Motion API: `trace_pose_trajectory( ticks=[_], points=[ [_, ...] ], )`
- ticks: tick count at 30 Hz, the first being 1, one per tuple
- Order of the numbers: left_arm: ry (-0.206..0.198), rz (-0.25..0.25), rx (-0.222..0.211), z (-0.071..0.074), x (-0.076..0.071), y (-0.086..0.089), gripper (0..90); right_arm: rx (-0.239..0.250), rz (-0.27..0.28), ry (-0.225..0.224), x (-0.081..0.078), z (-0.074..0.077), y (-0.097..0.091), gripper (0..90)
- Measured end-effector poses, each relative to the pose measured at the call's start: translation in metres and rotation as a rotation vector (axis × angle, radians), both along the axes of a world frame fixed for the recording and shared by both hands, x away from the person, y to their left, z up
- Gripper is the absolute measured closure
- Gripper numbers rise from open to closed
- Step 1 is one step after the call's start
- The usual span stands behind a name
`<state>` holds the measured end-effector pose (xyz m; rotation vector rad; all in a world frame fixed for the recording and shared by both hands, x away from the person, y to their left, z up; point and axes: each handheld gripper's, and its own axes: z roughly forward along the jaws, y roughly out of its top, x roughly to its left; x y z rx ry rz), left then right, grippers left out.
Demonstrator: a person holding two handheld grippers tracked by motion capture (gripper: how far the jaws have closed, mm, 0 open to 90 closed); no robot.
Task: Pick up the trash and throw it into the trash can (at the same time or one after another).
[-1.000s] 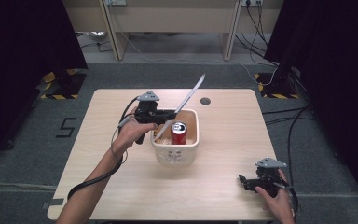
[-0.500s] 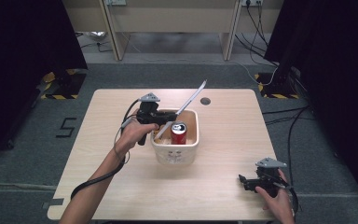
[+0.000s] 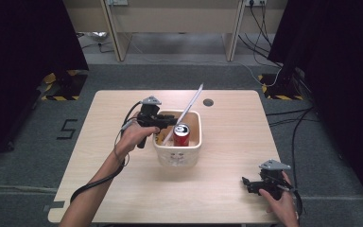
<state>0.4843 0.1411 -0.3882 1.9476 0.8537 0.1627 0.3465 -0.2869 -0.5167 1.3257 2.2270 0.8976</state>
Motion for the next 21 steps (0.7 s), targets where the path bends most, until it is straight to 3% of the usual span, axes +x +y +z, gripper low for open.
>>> trace_pose_trajectory(
  ticks=[10,17,21],
  points=[
    [-0.022,-0.001,0.005,0.01,-0.007,0.004,63.7,0.0,0.0,0.0,0.0,0.0,0.0,0.4],
    [-0.017,0.026,0.004,0.014,-0.01,0.008,48.7,-0.001,0.0,0.001,0.0,0.0,0.0,0.4],
    [-0.013,0.034,-0.005,0.017,-0.011,0.011,44.9,-0.001,0.0,0.0,0.0,0.0,0.0,0.4]
  ],
)
